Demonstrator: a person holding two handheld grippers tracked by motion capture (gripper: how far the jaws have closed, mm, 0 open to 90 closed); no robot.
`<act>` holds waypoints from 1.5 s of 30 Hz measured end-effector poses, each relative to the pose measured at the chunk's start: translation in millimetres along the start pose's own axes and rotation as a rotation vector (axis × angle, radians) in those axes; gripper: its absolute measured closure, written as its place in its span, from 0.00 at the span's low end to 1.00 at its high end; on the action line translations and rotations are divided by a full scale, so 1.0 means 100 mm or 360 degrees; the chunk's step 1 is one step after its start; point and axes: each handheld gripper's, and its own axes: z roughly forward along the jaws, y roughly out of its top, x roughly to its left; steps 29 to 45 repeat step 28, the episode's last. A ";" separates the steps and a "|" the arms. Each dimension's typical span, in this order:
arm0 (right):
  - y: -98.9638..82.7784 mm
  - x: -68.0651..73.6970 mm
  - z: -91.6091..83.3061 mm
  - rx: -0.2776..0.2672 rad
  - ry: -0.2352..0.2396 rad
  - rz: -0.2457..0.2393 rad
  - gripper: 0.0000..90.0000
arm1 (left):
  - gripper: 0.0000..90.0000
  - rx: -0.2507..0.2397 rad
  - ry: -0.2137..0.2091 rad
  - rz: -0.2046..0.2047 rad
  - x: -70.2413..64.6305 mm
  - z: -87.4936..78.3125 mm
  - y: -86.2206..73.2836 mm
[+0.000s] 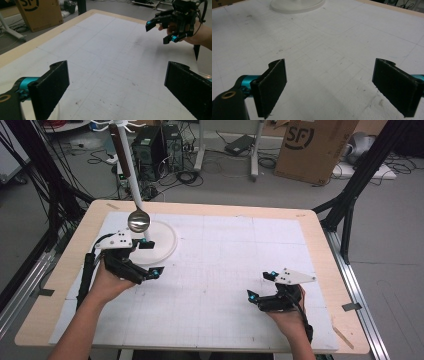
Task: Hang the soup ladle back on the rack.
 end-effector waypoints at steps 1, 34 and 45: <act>0.00 0.00 0.01 -0.0003 -0.0001 -0.0004 0.12 | 0.07 0.0005 -0.0001 0.0002 -0.01 0.01 -0.02; -0.02 0.00 0.02 0.0021 0.0000 0.0006 0.12 | 0.07 0.0126 0.0012 0.0027 -0.10 0.19 -0.29; -0.02 0.00 0.02 0.0021 0.0000 0.0006 0.12 | 0.07 0.0126 0.0012 0.0027 -0.10 0.19 -0.29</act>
